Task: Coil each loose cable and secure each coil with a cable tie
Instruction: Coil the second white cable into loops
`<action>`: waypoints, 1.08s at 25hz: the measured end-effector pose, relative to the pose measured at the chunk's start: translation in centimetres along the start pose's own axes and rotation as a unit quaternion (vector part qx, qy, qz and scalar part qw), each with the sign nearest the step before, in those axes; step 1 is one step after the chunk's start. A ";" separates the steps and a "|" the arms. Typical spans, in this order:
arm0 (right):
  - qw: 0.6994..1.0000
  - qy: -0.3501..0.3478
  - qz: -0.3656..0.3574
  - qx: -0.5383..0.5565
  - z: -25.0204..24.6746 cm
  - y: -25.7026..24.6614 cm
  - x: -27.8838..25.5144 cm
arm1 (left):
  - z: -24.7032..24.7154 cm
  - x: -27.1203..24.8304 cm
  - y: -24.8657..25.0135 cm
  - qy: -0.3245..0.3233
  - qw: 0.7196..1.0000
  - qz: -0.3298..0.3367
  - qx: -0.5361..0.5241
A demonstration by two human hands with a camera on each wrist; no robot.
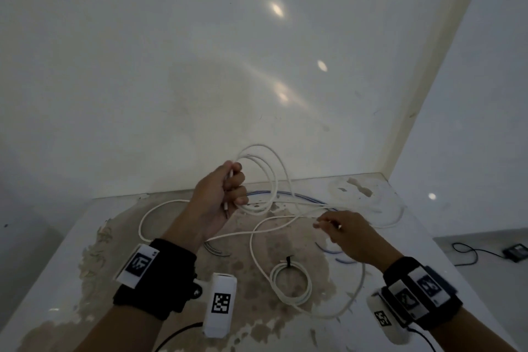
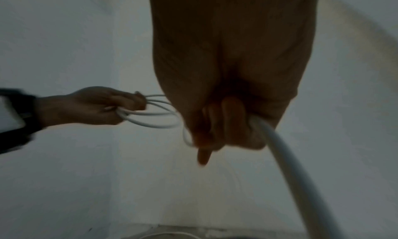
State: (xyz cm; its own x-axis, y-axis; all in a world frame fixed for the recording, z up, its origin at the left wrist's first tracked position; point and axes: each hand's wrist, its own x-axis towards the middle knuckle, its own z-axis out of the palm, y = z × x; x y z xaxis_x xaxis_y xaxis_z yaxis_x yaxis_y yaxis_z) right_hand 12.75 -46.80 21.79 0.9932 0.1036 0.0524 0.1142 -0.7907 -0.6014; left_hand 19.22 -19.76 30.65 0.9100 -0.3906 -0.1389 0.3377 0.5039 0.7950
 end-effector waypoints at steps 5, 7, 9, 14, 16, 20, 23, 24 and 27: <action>0.970 -0.213 -0.080 -0.086 -1.2 -6.7 -1.3 | 1.2 0.7 -2.0 -0.007 0.992 0.045 0.118; 0.972 -0.205 -0.090 -0.074 -2.0 -7.9 -1.5 | 1.1 0.8 -1.9 -0.009 0.986 0.058 0.156; 0.965 -0.218 -0.121 -0.081 -2.7 -8.8 -1.6 | 0.9 0.6 -2.0 -0.011 0.977 0.060 0.204; 0.961 -0.190 -0.199 -0.037 -4.6 -10.7 -0.6 | 1.4 -0.8 -2.8 -0.094 0.937 0.014 0.336; 0.973 -0.093 -0.212 0.008 -5.8 -10.6 0.0 | 1.5 -1.4 -2.3 -0.119 0.910 -0.009 0.398; 0.982 0.036 -0.143 0.120 -6.3 -9.0 1.8 | 1.3 -1.5 -1.7 -0.192 0.944 -0.164 0.212; 0.975 0.068 -0.139 0.156 -4.6 -8.3 3.0 | 1.3 -0.7 -1.7 -0.262 0.936 -0.232 0.042; 0.972 0.072 -0.142 0.171 -4.1 -8.1 3.1 | 1.3 -0.6 -1.7 -0.281 0.932 -0.227 0.004; 0.958 0.046 -0.092 0.267 -2.8 -7.9 2.6 | 1.3 -0.4 -2.0 -0.304 0.931 -0.179 -0.090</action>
State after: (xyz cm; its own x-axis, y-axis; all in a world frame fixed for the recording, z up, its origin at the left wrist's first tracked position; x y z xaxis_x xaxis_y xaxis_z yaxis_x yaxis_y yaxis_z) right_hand 14.49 -41.96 28.94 0.9577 0.1393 0.2519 0.2852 -0.3407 -0.8959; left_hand 17.88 -21.57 29.90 0.4446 -0.8953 0.0272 0.6782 0.3563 0.6427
